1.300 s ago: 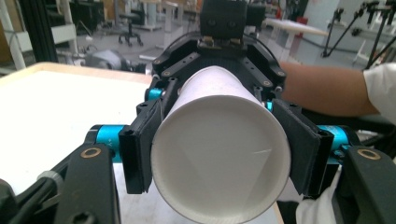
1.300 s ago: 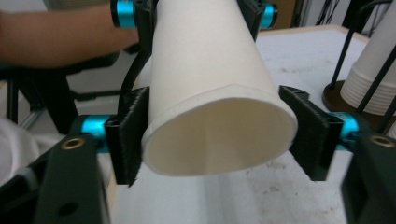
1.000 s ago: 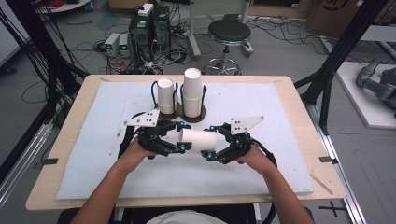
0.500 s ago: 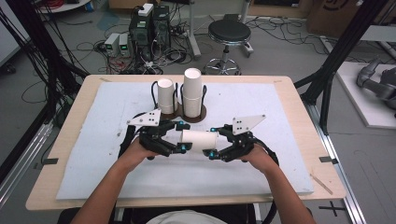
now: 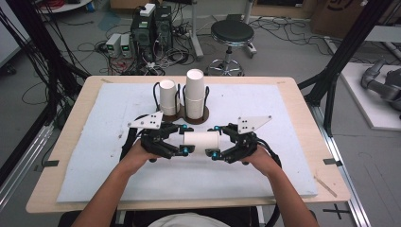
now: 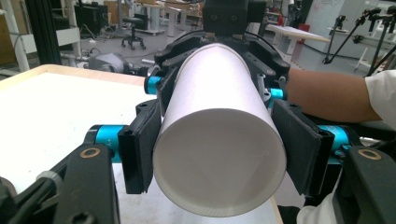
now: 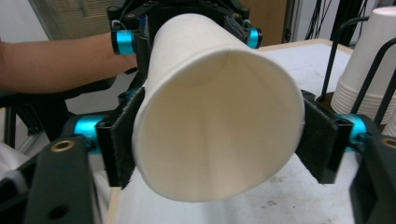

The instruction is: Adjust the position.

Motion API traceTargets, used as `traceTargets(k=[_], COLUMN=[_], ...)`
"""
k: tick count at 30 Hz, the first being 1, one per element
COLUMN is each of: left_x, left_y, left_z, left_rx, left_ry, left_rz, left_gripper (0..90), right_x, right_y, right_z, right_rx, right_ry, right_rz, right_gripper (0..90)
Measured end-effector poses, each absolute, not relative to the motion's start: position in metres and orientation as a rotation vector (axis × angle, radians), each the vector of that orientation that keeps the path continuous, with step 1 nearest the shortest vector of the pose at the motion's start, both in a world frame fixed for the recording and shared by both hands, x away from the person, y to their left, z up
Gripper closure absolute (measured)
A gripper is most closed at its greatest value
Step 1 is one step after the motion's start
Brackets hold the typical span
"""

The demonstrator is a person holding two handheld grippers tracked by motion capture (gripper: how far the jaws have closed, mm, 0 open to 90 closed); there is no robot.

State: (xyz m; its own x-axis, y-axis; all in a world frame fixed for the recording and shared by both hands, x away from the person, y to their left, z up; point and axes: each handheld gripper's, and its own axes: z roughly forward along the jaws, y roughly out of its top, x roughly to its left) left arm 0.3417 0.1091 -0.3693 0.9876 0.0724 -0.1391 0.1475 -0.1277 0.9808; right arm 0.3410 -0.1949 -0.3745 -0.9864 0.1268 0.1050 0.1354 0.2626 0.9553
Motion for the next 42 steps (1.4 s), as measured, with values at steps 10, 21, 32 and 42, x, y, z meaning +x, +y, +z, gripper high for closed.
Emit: traceTargets(k=[10,21,32,42], left_x=[0.3437,0.3406,0.3398,0.3394], left_y=[0.1088,0.1057,0.1069,0.1039], left_z=[-0.3716,-0.3731,-0.3722,-0.3744], left_rx=[1.703,1.737,1.711,1.729], left_ry=[0.241,0.165,0.145,0.204], left_rz=[-0.063,-0.053,-0.050,-0.035], left_gripper=[25.6,35.0,36.0,28.0], right_x=[0.3433,0.3428,0.3419,0.3422], right_y=[-0.2005,-0.2009,-0.1994,-0.2025], right_z=[-0.3724,-0.3711,-0.3710,-0.3696], right_rx=[-0.233,-0.274,-0.282,-0.260], right_ry=[-2.500,-2.457,-2.410,-2.437], right_rz=[-1.853,-1.894,-1.931,-1.923], right_gripper=[35.1,24.4,27.7,31.8])
